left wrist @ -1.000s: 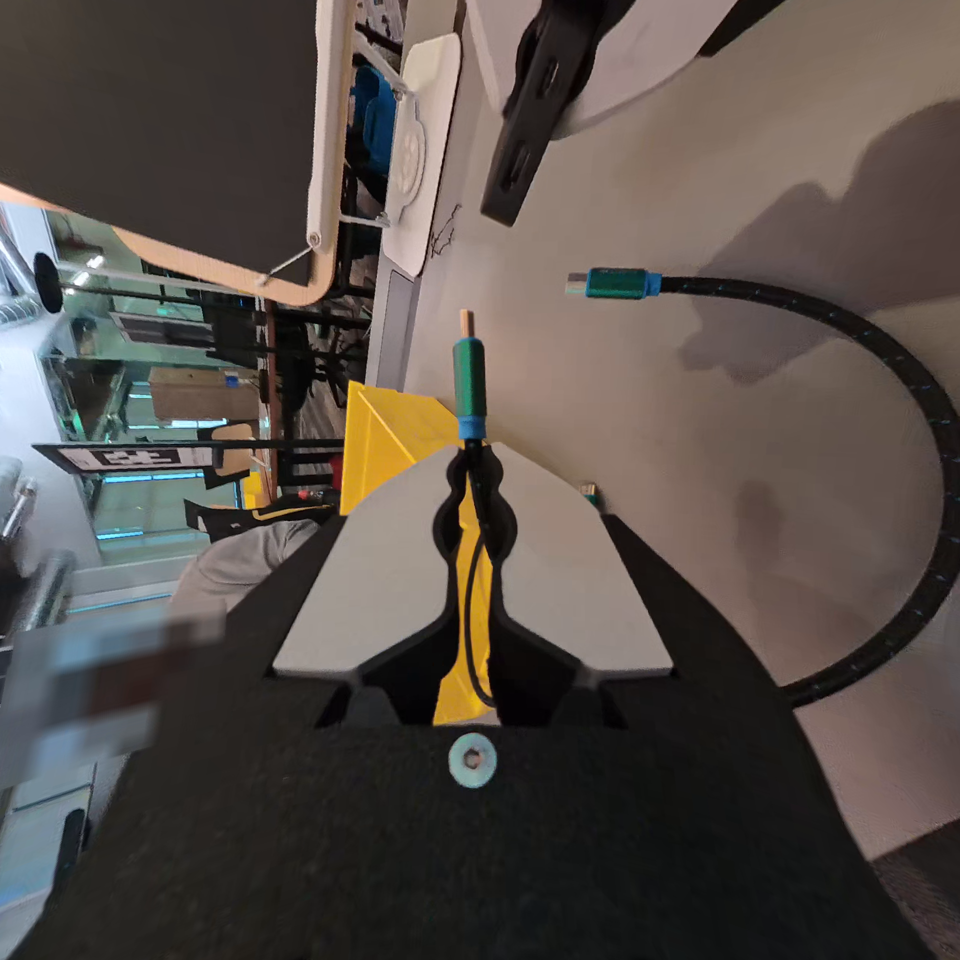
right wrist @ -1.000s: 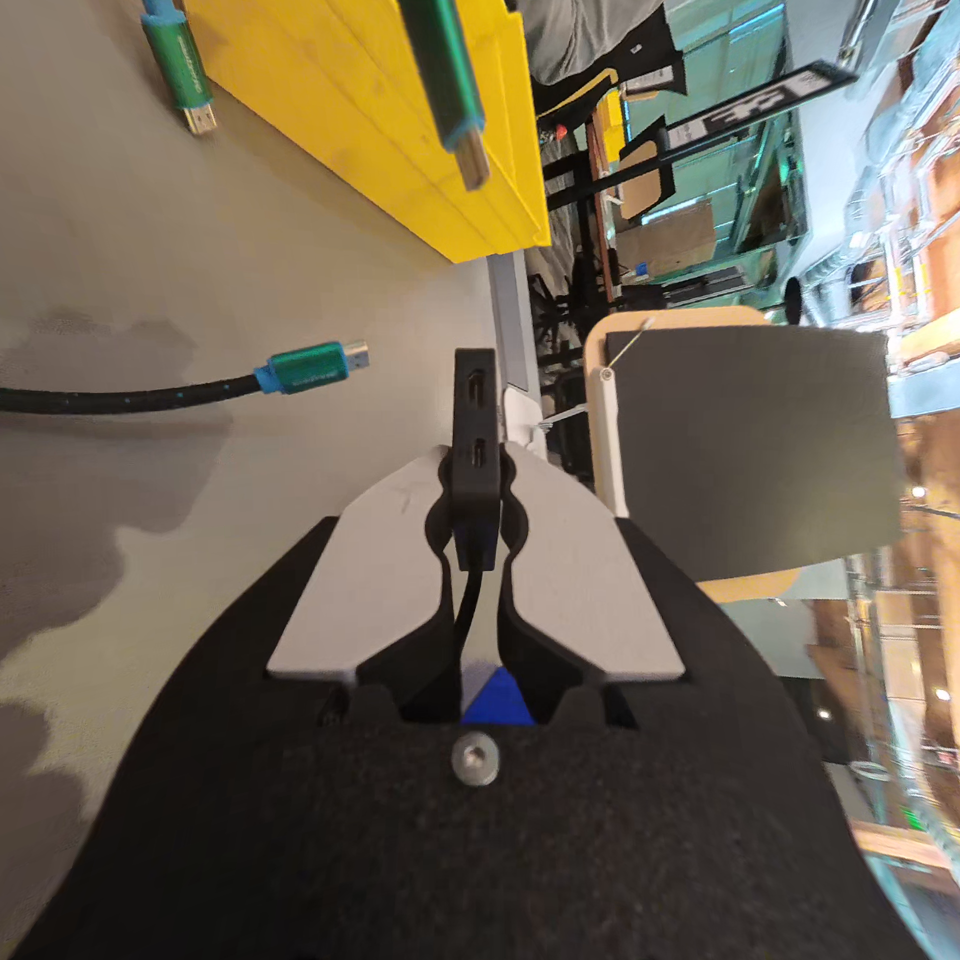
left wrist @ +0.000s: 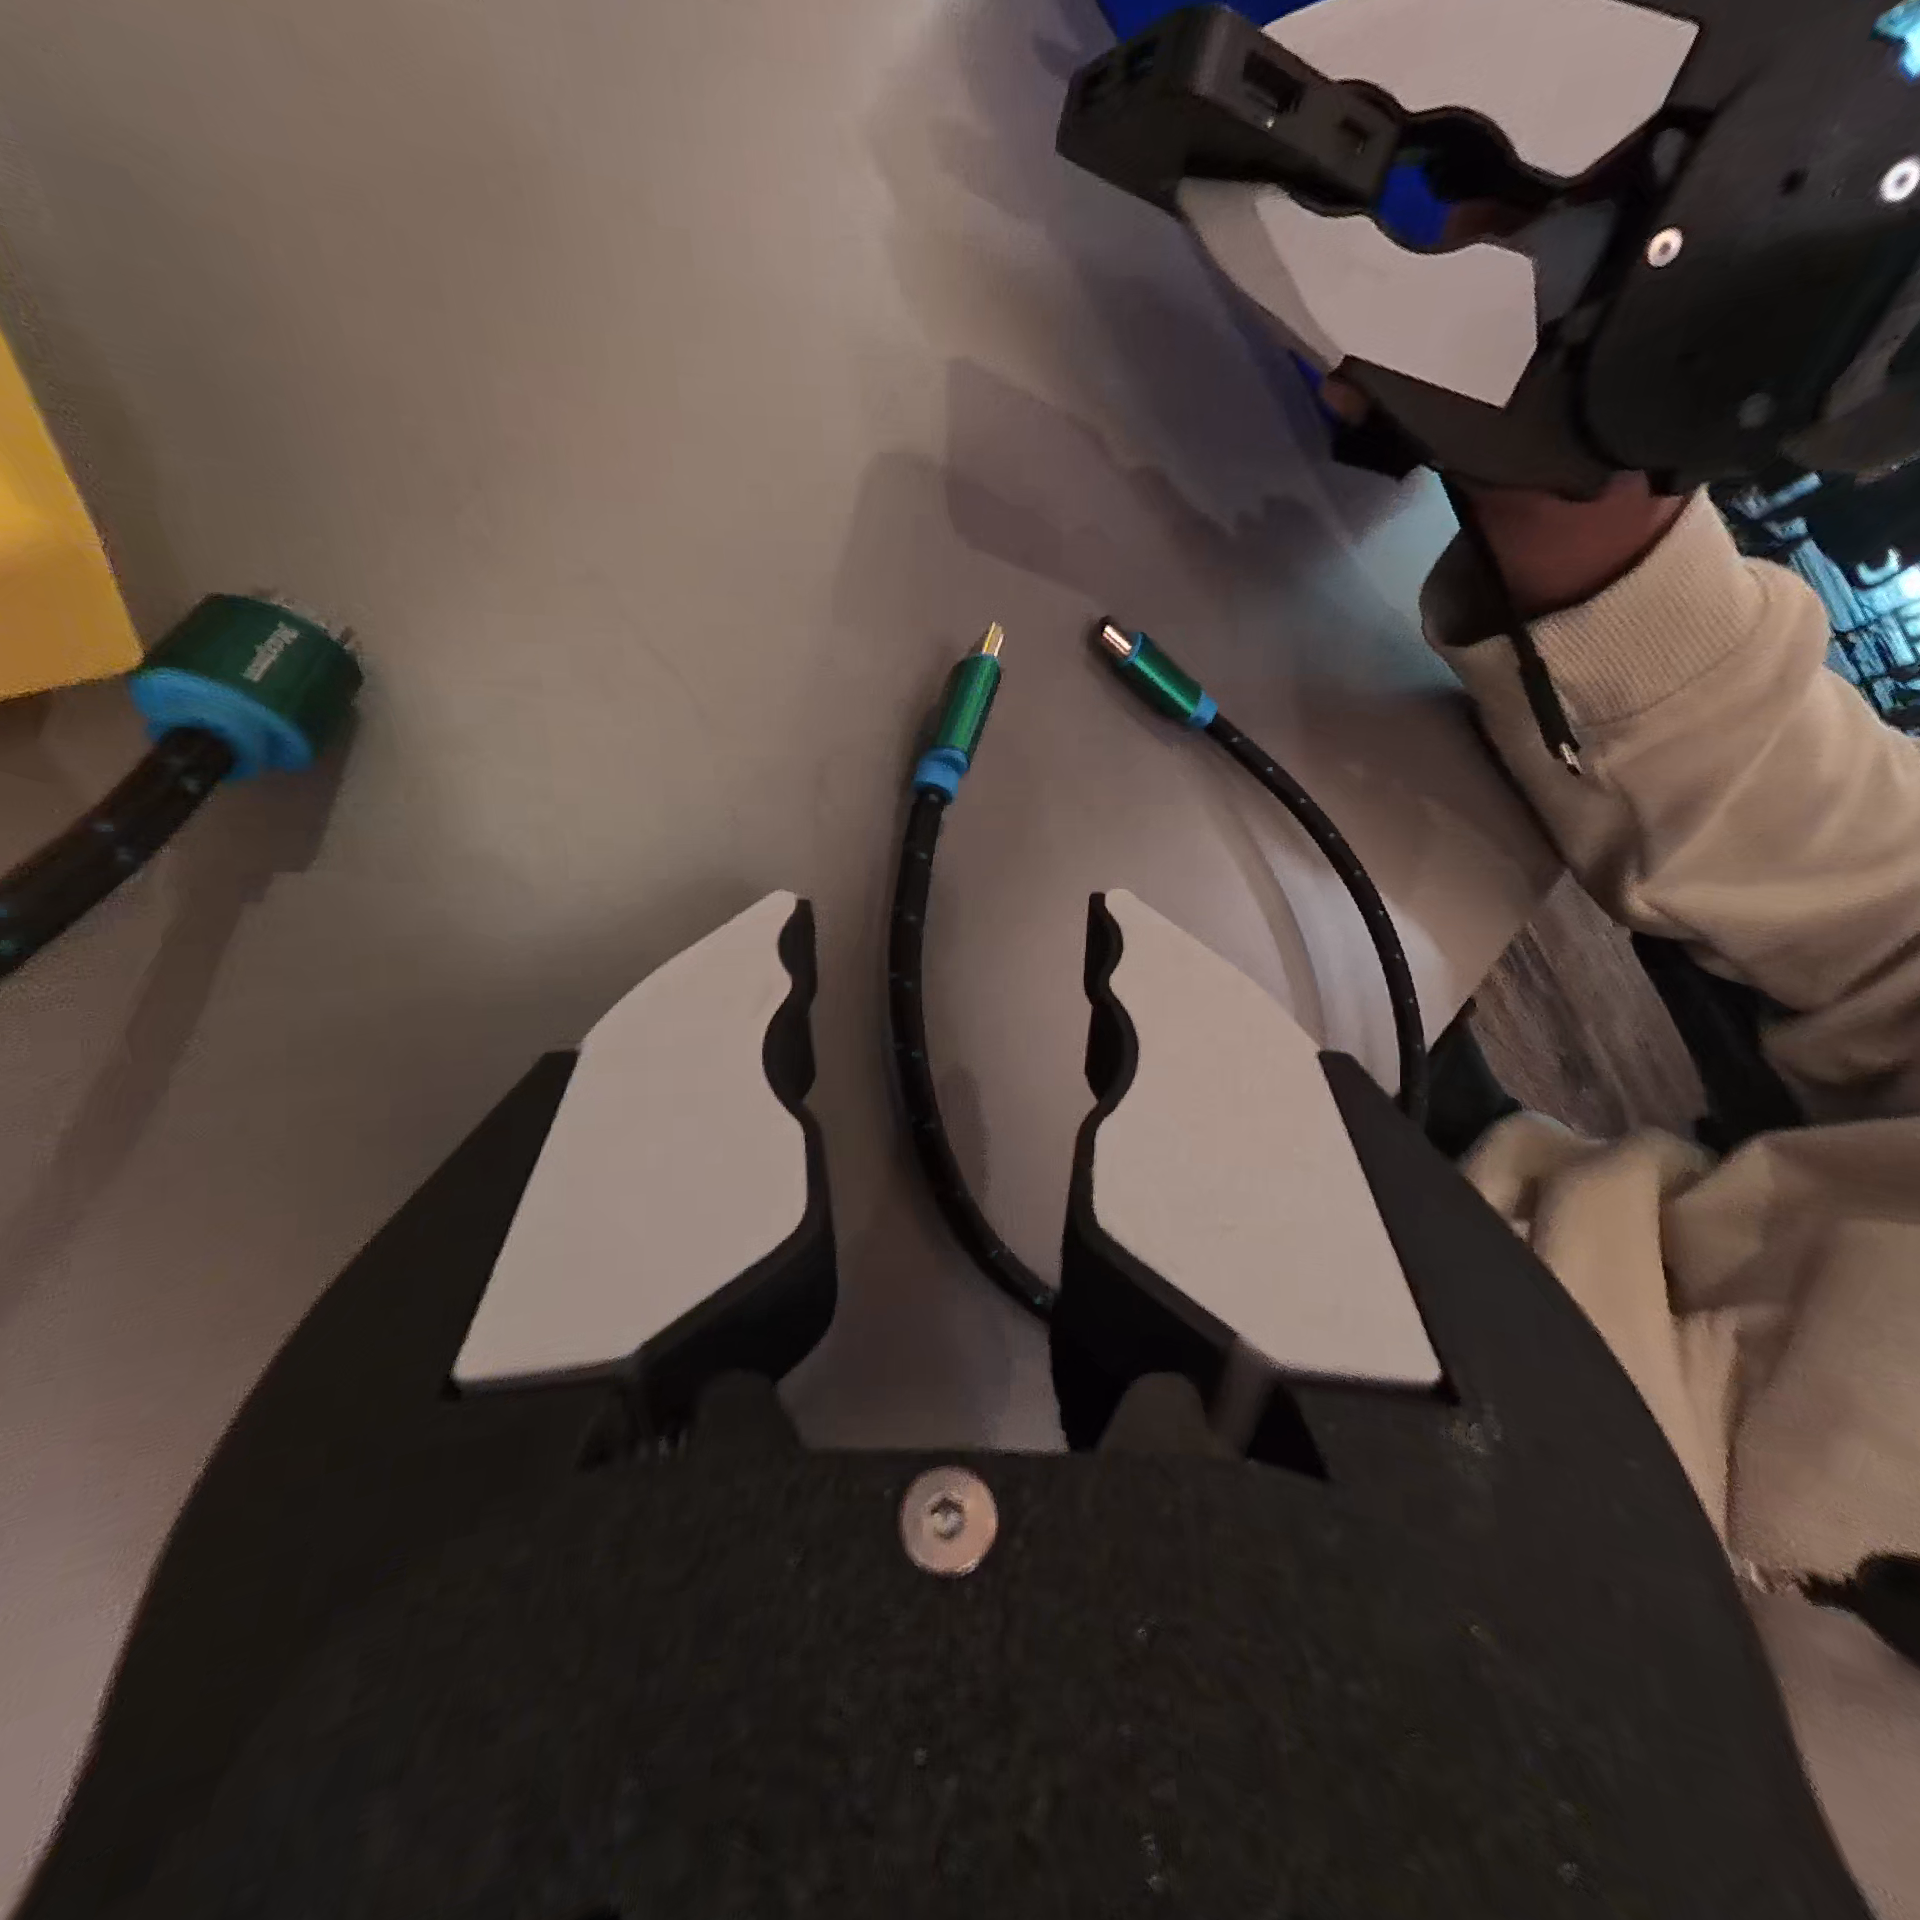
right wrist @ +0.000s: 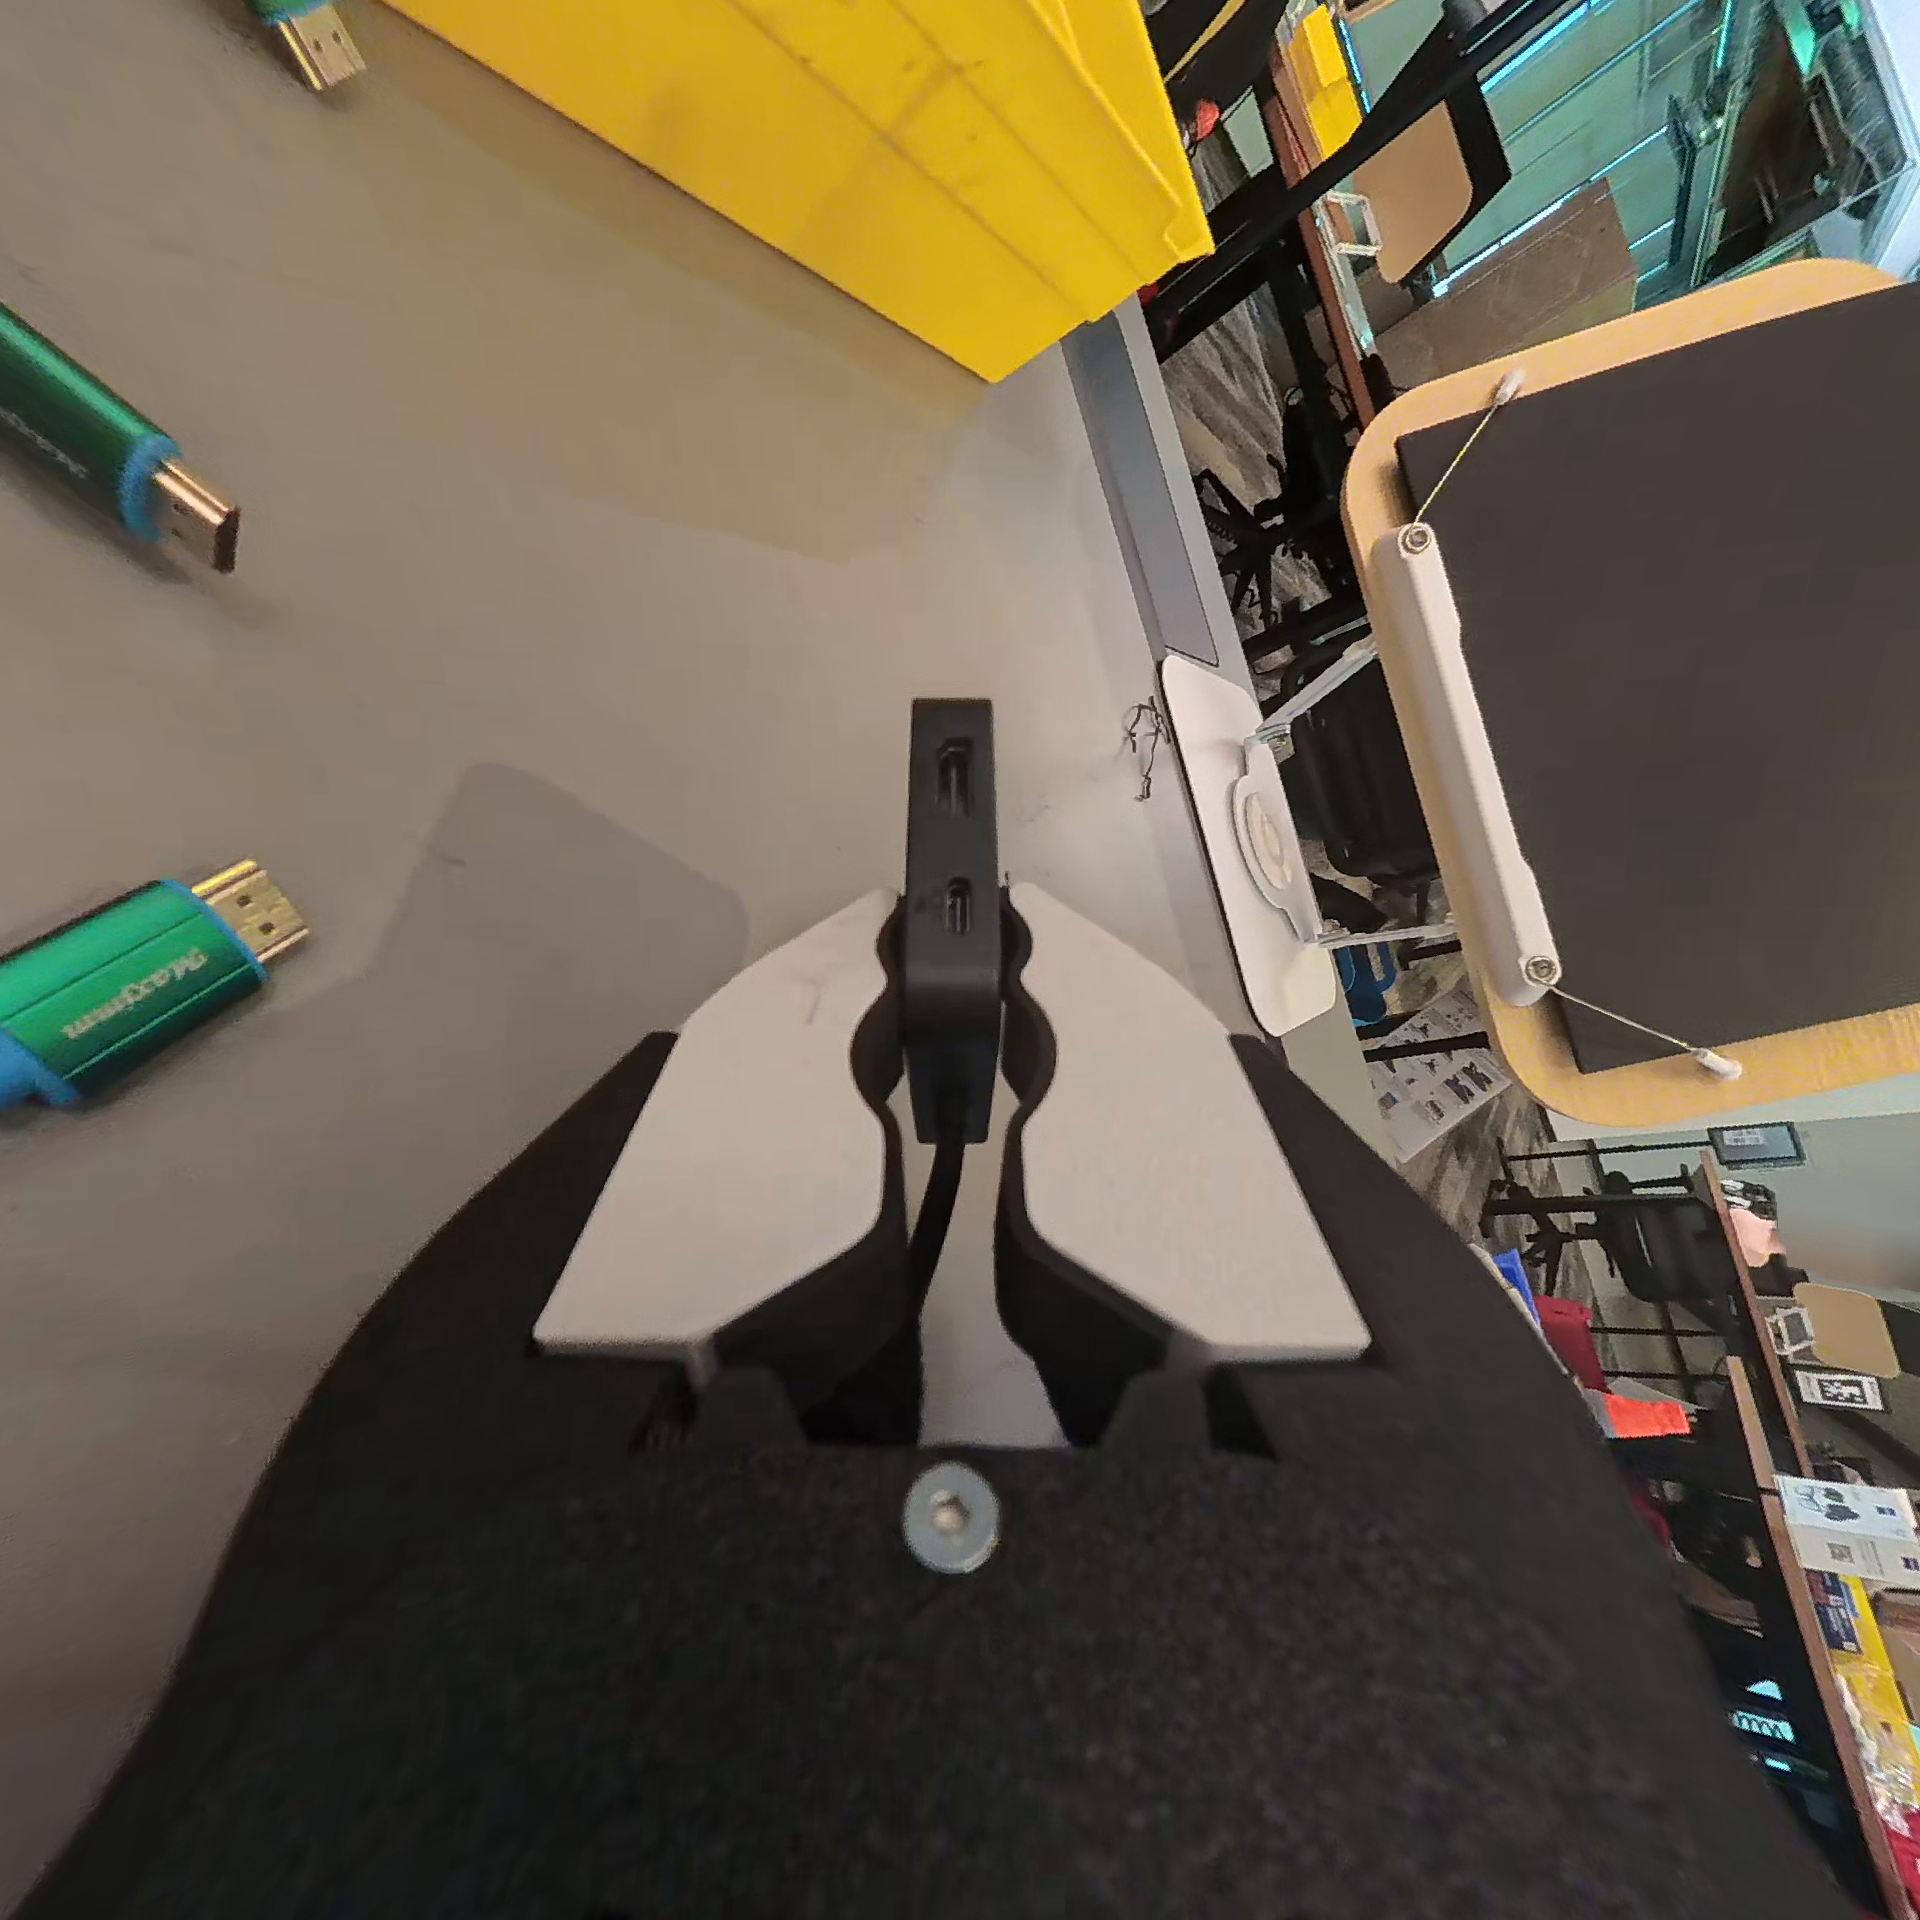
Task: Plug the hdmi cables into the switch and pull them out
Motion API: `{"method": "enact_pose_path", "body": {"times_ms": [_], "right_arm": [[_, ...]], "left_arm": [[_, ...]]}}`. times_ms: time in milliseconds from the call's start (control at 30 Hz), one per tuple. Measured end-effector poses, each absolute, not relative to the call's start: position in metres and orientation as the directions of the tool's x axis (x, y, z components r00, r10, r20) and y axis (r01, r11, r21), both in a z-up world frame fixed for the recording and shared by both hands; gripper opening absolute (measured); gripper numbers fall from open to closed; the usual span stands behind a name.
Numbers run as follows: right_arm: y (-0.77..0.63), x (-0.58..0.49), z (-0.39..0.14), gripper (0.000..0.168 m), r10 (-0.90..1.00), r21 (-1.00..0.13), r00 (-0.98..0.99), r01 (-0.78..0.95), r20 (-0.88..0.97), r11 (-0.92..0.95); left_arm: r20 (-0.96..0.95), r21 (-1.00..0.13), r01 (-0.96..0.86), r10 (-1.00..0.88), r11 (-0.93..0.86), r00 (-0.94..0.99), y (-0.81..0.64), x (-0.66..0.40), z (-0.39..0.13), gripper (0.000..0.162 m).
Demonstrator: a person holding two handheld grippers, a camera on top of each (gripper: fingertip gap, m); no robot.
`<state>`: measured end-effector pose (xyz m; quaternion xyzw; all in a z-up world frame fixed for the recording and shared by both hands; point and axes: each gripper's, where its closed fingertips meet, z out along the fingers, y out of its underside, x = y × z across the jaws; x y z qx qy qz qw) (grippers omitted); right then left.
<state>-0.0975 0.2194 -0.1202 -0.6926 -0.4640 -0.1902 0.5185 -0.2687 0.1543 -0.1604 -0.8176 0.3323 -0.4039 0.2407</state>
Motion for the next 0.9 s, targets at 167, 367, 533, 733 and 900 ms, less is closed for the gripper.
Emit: {"method": "enact_pose_path", "body": {"times_ms": [167,367,533,733,900], "right_arm": [[0.221,-0.096,-0.123,0.014,0.458,-0.556,0.51,0.83,0.729,-0.039],[0.221,-0.092,-0.123,0.014,0.458,-0.562,0.518,0.825,0.722,-0.047],[0.222,-0.089,-0.123,0.014,0.462,-0.577,0.534,0.815,0.708,-0.057],[0.221,-0.087,-0.116,0.014,0.449,-0.587,0.546,0.808,0.707,-0.058],[0.222,-0.086,-0.111,0.014,0.44,-0.594,0.555,0.802,0.706,-0.059]], "left_arm": [[0.444,-0.665,-0.35,-0.726,-0.66,0.526,0.161,-0.26,-0.164,0.062],[0.264,-0.664,-0.468,-0.769,-0.583,0.583,0.15,-0.245,-0.185,0.064],[-0.121,-0.639,-0.682,-0.829,-0.356,0.546,0.149,-0.253,-0.194,0.007],[-0.322,-0.693,-0.684,-0.749,-0.23,0.579,0.196,-0.293,-0.11,0.006],[-0.723,-0.645,-0.746,-0.448,0.166,0.526,0.205,-0.311,0.025,0.007]]}}
